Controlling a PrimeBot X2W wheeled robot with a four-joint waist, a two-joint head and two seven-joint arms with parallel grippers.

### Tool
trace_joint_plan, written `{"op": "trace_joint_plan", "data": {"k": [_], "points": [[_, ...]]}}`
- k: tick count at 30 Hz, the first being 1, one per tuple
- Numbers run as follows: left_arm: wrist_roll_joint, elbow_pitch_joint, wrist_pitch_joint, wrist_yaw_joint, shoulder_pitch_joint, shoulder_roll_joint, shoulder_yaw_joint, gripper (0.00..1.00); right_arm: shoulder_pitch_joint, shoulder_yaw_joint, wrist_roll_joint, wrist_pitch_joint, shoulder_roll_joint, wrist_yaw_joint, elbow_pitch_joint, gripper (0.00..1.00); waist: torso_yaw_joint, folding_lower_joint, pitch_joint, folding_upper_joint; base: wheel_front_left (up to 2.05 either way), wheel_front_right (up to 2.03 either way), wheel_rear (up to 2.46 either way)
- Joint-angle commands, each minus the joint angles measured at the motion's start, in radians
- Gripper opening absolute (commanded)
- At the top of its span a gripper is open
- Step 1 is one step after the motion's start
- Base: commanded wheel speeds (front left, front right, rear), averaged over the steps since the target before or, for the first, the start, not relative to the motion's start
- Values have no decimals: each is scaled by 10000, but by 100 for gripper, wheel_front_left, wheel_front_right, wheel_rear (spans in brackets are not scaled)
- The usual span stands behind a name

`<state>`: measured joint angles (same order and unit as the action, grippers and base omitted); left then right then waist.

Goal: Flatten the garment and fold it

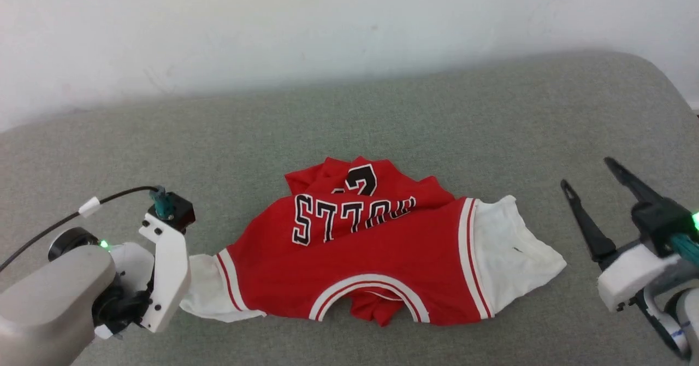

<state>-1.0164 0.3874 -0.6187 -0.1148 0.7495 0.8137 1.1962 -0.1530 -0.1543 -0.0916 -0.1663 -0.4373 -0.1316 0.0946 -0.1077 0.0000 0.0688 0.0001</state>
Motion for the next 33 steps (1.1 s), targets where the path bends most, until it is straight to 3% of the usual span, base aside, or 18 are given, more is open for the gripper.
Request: {"op": "trace_joint_plan", "data": {"k": [1,5,8,11,15,20,31,32,33], "points": [[33,-216,133,10,-60,123,-60,0,-456,-714,-502,810,-603,9,204,100,96,0,-132,-1,0,0,0],[96,-746,299,147,-97,229,-102,0,-1392,-2979,-2366,3666,-2393,9,336,100,225,0,-146,-1,0,0,0],[172,-1018,336,239,-65,203,-97,0,-2166,-4300,-4044,5587,-3320,9,347,100,349,0,-65,-1,0,0,0],[261,-1186,359,299,7,131,-88,0,-2914,-5262,-5347,6994,-3747,9,539,100,488,0,68,-1,0,0,0],[372,-1302,370,309,145,64,-80,0,-3684,-6126,-6649,8228,-3715,9,1325,100,663,0,292,-1,0,0,0],[477,-1336,396,306,311,28,-96,0,-4245,-6651,-7208,8439,-3343,9,2476,100,812,0,576,-1,0,0,0],[597,-1176,535,273,504,-98,-97,0,-4197,-8797,-8171,7206,-2264,9,4412,100,959,0,982,-1,0,0,0],[589,-1139,553,268,478,-80,-90,0,-4252,-8954,-8200,6987,-2253,9,4446,40,924,0,945,-1,0,0,0],[580,-1111,577,259,440,-58,-77,0,-4332,-9111,-8183,6756,-2272,9,4466,0,881,0,896,-1,0,0,0]]}}
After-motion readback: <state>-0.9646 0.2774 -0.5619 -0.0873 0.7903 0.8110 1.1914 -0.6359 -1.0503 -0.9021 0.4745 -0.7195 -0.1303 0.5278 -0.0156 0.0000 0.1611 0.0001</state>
